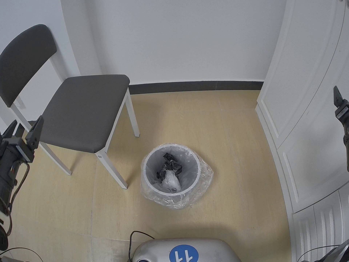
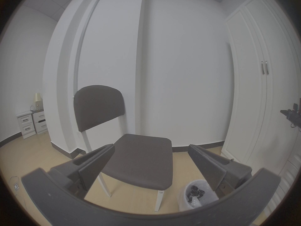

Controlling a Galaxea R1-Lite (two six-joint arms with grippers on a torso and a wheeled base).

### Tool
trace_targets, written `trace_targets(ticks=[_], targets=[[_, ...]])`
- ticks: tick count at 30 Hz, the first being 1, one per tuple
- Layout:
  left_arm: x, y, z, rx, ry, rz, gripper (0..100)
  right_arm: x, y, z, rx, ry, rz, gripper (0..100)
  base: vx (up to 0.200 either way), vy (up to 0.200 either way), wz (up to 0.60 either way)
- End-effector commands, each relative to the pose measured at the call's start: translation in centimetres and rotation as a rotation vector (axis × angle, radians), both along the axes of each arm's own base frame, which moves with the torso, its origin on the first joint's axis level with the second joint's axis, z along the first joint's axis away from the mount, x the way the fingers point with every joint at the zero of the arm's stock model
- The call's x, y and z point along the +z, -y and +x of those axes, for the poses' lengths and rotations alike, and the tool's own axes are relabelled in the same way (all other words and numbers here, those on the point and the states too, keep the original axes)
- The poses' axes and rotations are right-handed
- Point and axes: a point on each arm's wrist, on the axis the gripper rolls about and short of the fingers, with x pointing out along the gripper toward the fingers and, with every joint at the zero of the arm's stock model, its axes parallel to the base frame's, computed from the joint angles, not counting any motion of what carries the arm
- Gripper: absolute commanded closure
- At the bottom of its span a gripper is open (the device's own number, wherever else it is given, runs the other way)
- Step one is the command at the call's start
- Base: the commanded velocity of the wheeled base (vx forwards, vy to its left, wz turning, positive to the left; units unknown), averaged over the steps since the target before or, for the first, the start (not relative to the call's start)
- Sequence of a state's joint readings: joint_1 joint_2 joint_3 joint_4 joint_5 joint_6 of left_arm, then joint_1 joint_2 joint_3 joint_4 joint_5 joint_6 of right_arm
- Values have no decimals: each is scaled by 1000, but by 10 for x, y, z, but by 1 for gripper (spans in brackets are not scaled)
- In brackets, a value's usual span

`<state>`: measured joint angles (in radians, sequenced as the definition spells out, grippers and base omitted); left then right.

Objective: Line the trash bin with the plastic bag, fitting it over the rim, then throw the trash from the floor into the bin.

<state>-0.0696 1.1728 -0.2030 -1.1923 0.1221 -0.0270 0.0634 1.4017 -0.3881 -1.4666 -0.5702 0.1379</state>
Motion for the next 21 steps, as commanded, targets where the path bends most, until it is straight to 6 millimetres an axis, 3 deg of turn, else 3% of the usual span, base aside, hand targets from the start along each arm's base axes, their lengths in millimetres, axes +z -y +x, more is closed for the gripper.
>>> trace_targets(ticks=[1,3,11,13,15,21], targets=[[-5,-4,-48,6,81,-12,0,8,10,-53,-49,92,-6,0,0,0,0],[-4,-4,-52,11,90,-15,0,9,11,-59,-62,99,-11,0,0,0,0],[2,-7,-82,70,97,-29,0,10,12,-120,-81,154,-26,0,0,0,0],[3,-8,-86,68,100,-29,0,9,12,-127,-79,153,-25,0,0,0,0],[3,-9,-102,64,106,-29,0,-1,12,-147,-76,122,-26,0,0,0,0],[-1,-10,-129,56,116,-34,0,-12,12,-173,-57,103,-15,0,0,0,0]])
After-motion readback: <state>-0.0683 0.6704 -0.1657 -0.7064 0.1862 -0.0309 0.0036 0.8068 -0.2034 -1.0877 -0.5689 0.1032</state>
